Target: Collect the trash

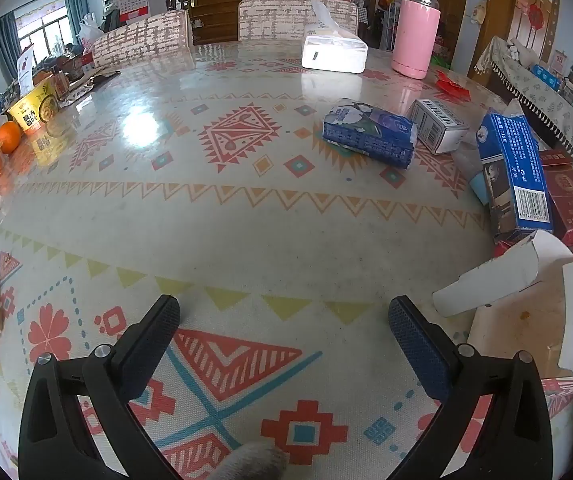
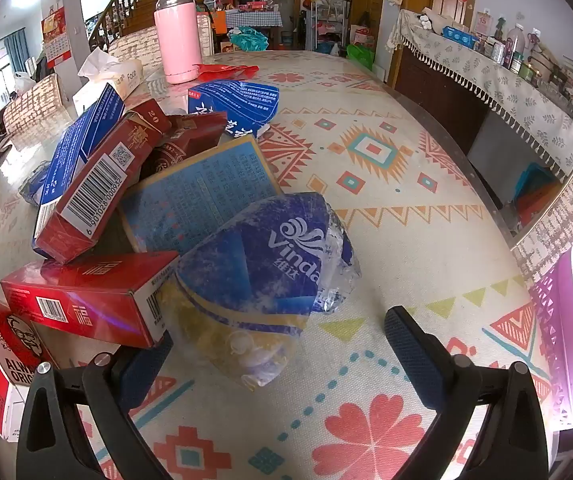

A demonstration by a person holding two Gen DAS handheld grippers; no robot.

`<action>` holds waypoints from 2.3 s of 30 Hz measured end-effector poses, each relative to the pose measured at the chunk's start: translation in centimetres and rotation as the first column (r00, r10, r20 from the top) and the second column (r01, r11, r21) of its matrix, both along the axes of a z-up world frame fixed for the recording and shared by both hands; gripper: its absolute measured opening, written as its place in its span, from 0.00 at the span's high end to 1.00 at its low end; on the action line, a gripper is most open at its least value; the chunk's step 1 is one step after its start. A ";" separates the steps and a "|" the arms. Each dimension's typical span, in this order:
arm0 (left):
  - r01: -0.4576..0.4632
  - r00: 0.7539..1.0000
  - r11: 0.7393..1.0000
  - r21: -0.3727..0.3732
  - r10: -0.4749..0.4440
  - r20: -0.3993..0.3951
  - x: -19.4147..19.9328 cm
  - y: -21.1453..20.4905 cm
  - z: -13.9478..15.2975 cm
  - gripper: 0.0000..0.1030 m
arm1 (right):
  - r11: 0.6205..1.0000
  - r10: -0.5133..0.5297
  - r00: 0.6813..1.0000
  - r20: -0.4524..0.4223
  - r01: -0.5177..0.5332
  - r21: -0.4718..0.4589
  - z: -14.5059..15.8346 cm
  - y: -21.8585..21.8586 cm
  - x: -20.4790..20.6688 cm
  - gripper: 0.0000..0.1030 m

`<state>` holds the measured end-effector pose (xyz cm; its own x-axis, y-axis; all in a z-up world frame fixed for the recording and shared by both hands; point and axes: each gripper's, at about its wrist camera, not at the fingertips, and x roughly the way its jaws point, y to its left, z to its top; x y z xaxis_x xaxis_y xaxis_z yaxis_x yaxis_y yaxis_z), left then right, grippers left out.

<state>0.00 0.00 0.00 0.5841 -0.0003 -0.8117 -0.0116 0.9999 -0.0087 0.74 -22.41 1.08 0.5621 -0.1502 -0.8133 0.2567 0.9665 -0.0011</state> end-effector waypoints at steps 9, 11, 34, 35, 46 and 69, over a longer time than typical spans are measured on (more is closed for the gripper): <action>-0.004 1.000 1.000 0.000 0.004 -0.025 0.2 0.0 0.1 0.00 | 1.000 0.028 0.999 -0.025 -0.028 0.013 0.1 -0.2 0.1 0.00; 0.008 0.999 1.000 0.002 -0.008 -0.031 -0.1 0.0 0.1 0.00 | 0.998 0.062 0.997 -0.056 -0.061 0.018 0.3 -0.4 0.3 0.00; 0.046 0.999 0.999 -0.006 -0.045 0.030 -6.1 0.3 1.7 0.00 | 0.995 0.055 0.968 0.245 -0.033 -0.093 8.6 -7.5 -17.8 0.06; 0.043 0.998 0.999 -0.010 -0.042 0.049 -6.8 0.2 2.2 0.00 | 0.994 0.036 0.969 0.246 -0.009 -0.109 9.1 -8.7 -18.9 0.06; 0.022 0.988 0.995 -0.098 -0.007 0.156 -8.9 -2.9 7.6 0.00 | 0.976 -0.166 0.943 0.290 0.200 -0.092 10.8 -19.6 -28.5 0.06; 0.015 0.961 1.000 -0.026 -0.008 0.277 -11.5 -1.7 9.5 0.00 | 0.995 -0.086 0.950 0.302 0.099 -0.027 9.6 -16.1 -26.6 0.05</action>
